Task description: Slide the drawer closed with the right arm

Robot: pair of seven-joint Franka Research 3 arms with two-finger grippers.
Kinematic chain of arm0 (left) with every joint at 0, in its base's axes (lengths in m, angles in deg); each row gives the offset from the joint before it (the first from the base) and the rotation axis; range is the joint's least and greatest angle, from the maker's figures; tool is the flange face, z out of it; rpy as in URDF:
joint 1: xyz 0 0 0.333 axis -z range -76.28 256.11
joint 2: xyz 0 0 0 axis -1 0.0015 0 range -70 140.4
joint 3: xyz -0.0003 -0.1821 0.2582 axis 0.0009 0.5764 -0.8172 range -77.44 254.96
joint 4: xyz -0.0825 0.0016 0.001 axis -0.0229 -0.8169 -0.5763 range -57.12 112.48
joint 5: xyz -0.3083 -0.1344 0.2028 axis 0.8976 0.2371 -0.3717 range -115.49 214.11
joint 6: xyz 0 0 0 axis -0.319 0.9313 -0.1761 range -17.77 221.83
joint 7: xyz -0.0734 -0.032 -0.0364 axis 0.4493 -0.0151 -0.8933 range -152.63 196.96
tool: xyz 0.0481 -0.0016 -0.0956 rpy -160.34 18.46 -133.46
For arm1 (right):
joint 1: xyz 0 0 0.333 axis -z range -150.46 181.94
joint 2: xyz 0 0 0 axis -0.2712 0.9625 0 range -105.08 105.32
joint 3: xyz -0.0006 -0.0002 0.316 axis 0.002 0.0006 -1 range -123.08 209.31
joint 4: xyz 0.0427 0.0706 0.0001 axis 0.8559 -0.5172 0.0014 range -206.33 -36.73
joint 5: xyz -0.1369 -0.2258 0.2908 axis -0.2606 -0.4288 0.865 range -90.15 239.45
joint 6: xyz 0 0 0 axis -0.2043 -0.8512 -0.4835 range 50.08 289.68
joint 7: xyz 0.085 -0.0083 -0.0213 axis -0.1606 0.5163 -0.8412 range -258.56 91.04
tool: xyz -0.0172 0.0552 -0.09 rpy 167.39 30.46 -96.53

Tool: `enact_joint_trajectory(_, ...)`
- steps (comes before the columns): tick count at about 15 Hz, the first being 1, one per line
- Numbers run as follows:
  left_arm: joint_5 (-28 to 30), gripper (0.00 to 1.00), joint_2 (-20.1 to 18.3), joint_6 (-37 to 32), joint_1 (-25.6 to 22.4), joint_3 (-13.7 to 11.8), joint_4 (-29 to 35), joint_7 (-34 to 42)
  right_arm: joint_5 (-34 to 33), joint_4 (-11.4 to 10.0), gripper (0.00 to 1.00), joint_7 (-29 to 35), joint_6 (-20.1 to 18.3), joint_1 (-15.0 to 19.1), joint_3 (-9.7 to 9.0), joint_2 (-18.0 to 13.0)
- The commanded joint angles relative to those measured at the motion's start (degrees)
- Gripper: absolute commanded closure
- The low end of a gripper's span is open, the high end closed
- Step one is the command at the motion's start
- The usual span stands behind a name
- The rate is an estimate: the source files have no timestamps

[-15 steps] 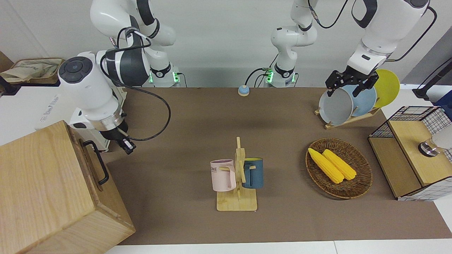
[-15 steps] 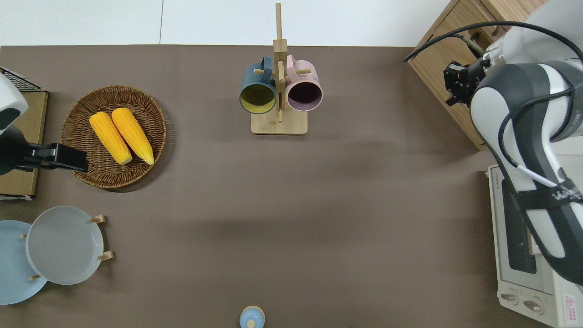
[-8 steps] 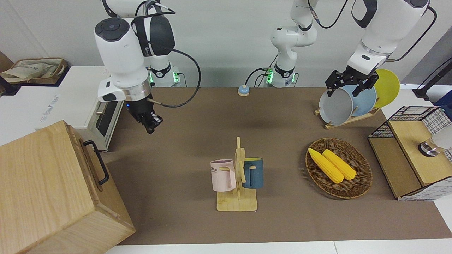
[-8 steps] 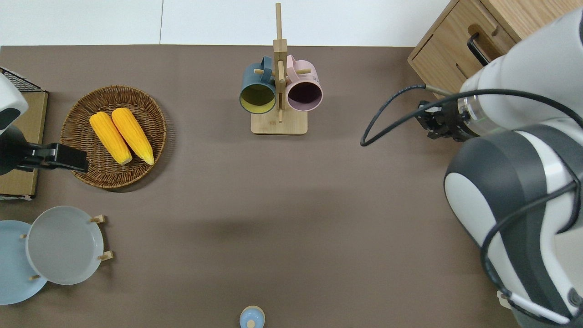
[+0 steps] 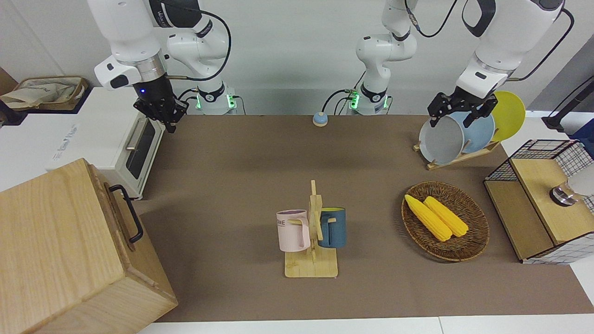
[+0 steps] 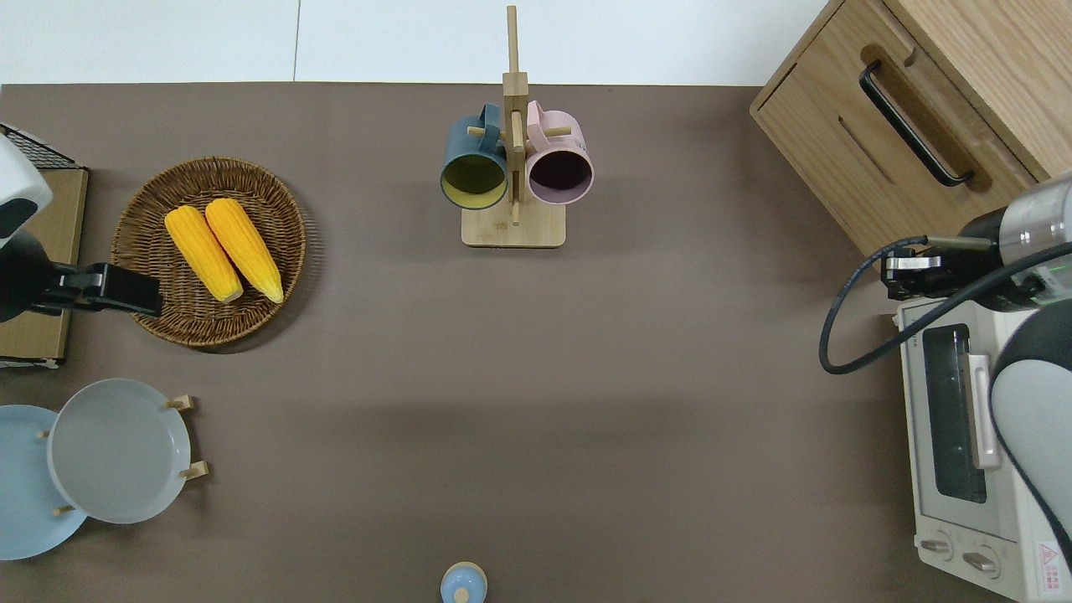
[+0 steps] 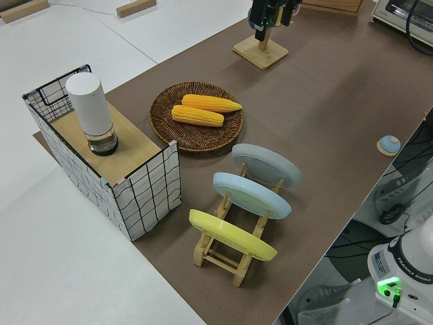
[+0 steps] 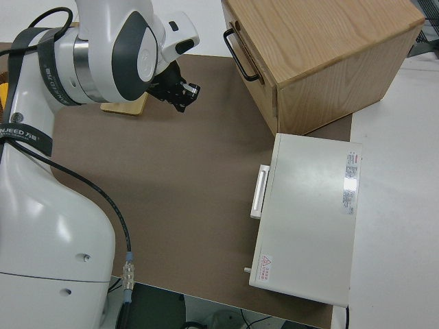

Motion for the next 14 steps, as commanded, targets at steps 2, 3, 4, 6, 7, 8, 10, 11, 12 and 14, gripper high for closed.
enact_joint_trajectory(2, -1.0, 0.01, -0.2, -1.0, 0.4, 0.0, -0.6, -0.6, 1.3, 0.2, 0.126, -1.3, 0.2, 1.0, 0.18, -0.3)
enact_joint_trajectory(3, -1.0, 0.01, -0.3, -1.0, 0.4, 0.0, -0.6, -0.6, 1.2, 0.4, 0.018, -1.2, 0.2, 1.0, 0.27, -0.2)
enact_joint_trajectory(4, -1.0, 0.01, -0.3, -1.0, 0.4, 0.0, -0.6, -0.6, 1.3, 0.4, 0.017, -1.3, 0.2, 1.1, 0.27, -0.2)
enact_joint_trajectory(6, -1.0, 0.01, -0.3, -1.0, 0.4, 0.0, -0.6, -0.6, 1.3, 1.2, 0.015, -1.3, -0.4, 1.2, 0.36, -0.3)
enact_joint_trajectory(7, -1.0, 0.01, -0.3, -1.0, 0.4, 0.0, -0.6, -0.6, 1.1, 2.2, 0.015, -1.5, -1.3, 1.6, 0.36, -0.2)
enact_joint_trajectory(8, -1.0, 0.01, -0.3, -1.0, 0.4, 0.0, -0.6, -0.6, 1.2, 2.9, 0.015, -1.9, -1.4, 2.3, 0.36, 0.0)
enact_joint_trajectory(10, -1.0, 0.01, -0.3, -1.0, 0.4, 0.0, -0.6, -0.6, 1.1, 4.0, 0.015, -2.0, -1.5, 2.6, 0.36, 0.7)
enact_joint_trajectory(11, -1.0, 0.01, -0.3, -1.0, 0.4, 0.0, -0.5, -0.6, 1.0, 4.3, 0.015, -2.2, -1.5, 2.6, 0.36, 1.1)
enact_joint_trajectory(12, -1.0, 0.01, -0.2, -1.0, 0.4, 0.0, -0.5, -0.6, 0.9, 4.5, 0.015, -2.2, -1.8, 2.7, 0.36, 1.3)
enact_joint_trajectory(14, -1.0, 0.01, -0.3, -1.0, 0.4, 0.0, -0.5, -0.6, 1.0, 6.7, 0.015, -2.5, -2.5, 2.7, 0.36, 3.0)
